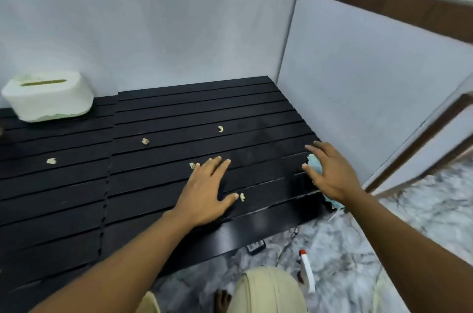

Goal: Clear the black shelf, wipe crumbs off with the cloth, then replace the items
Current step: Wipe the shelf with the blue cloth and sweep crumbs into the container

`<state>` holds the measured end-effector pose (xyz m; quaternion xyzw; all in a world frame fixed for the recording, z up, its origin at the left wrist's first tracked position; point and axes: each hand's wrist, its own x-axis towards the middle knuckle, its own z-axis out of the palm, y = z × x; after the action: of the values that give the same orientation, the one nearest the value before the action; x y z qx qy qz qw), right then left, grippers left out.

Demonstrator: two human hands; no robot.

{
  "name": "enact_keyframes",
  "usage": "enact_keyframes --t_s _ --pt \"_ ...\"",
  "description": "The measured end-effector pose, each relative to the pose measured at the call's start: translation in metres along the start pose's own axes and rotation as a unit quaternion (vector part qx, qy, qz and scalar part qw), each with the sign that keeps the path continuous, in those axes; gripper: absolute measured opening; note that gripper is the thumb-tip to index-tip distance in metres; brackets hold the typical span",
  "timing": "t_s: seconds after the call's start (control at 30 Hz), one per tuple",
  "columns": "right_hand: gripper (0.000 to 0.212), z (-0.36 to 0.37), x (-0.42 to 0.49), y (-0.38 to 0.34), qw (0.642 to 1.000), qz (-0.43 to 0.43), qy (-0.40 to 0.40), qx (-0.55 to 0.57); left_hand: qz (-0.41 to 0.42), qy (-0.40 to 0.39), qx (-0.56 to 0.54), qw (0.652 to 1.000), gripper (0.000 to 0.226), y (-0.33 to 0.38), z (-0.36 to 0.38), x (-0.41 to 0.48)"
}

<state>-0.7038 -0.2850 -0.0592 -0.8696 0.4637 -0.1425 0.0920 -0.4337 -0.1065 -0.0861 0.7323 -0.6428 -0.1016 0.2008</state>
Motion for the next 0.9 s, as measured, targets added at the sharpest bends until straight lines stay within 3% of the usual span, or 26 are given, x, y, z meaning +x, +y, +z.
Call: enact_keyframes --t_s 0.13,0.33,0.6,0.9 --pt "0.069 0.015 -0.024 0.047 0.994 0.007 -0.064 -0.089 -0.006 -0.023 0.035 0.999 0.066 -0.003 0.018 -0.007" --pt "0.053 0.038 -0.022 0.031 0.997 0.071 -0.013 0.005 -0.010 -0.022 0.058 0.998 0.055 0.002 0.023 -0.008" --pt "0.051 0.066 -0.022 -0.049 0.999 0.028 -0.020 0.018 -0.007 -0.052 0.051 0.997 0.052 -0.006 0.007 -0.009" --pt "0.050 0.098 -0.043 -0.181 0.998 -0.036 -0.037 0.035 -0.085 0.025 0.034 0.996 0.038 -0.076 -0.044 -0.067"
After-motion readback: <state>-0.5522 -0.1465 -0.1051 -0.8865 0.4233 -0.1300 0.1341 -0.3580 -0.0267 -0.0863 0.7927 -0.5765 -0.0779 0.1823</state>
